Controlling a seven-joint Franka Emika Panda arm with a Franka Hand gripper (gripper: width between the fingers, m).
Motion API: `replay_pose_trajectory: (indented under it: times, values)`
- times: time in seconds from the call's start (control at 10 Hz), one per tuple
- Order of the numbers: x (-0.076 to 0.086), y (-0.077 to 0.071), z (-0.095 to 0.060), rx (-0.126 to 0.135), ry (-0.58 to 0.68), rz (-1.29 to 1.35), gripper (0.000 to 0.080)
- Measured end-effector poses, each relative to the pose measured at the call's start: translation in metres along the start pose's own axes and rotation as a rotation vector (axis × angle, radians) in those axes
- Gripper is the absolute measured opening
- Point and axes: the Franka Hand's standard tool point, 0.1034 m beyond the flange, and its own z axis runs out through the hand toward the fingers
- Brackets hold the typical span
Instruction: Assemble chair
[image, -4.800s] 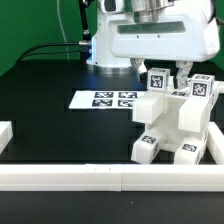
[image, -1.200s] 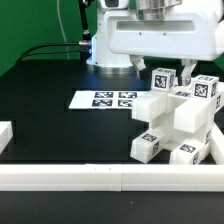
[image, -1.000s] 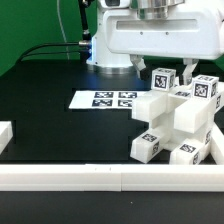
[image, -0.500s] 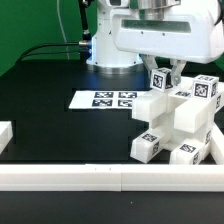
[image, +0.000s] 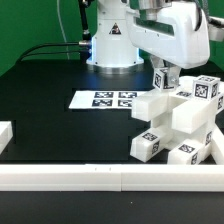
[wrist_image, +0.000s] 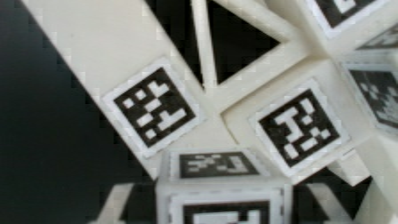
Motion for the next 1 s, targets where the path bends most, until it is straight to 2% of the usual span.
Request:
replay_pose_trajectory:
  times: [1.0]
  values:
    - [-0.0069, -0.0049, -0.0005, 0.021, -0.036, 0.553, 0.0281]
